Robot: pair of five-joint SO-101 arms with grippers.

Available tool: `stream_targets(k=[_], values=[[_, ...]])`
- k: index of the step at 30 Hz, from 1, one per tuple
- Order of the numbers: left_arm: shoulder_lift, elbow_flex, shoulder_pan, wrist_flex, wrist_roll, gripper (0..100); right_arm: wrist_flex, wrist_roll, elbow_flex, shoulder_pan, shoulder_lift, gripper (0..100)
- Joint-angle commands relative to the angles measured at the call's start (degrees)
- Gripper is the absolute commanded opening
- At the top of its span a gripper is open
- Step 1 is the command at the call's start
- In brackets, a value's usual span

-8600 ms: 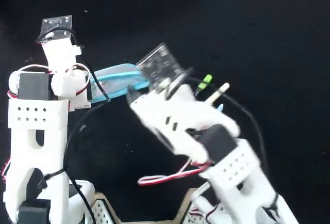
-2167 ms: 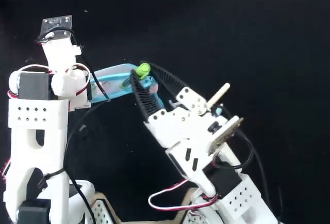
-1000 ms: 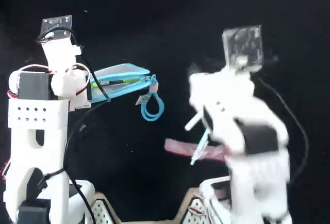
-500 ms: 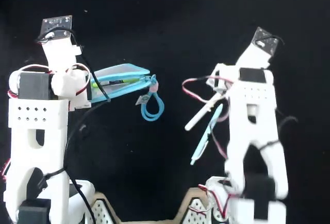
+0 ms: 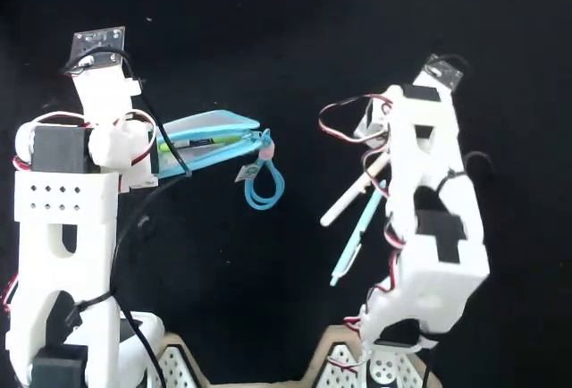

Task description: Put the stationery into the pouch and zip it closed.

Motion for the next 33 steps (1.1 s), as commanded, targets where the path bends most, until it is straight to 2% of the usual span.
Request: stream_targets(k=[1, 5, 12, 17, 18, 22, 28, 31, 33], values=[[0.4, 1.4, -0.2, -0.2, 0.3, 3, 0.6, -0.6, -6.4, 2.6, 3.5, 17.3], [0.4, 1.4, 0.0, -0.2, 0.3, 3, 4.5, -0.4, -10.9, 2.7, 7.1, 16.5], [0.4, 1.4, -0.2, -0.2, 0.3, 3, 5.3, -0.2, -21.4, 2.6, 14.9, 15.9], [0.4, 1.4, -0.2, -0.2, 0.3, 3, 6.5, 0.3, -26.3, 2.4, 20.9, 4.0], [0.4, 1.4, -0.2, -0.2, 0.3, 3, 7.4, 1.9, -27.8, 2.5, 21.6, 1.0], [0.4, 1.4, -0.2, -0.2, 0.3, 3, 12.3, 10.6, -32.7, 1.2, 21.8, 1.0], [0.4, 1.4, -0.2, -0.2, 0.2, 3, 24.8, 18.3, -42.1, -4.5, 21.8, 1.1], [0.4, 1.4, -0.2, -0.2, 0.2, 3, 26.0, 19.4, -43.7, -7.3, 22.2, 1.1], [0.4, 1.4, -0.2, -0.2, 0.2, 3, 25.9, 23.3, -43.7, -10.5, 22.4, 1.1]])
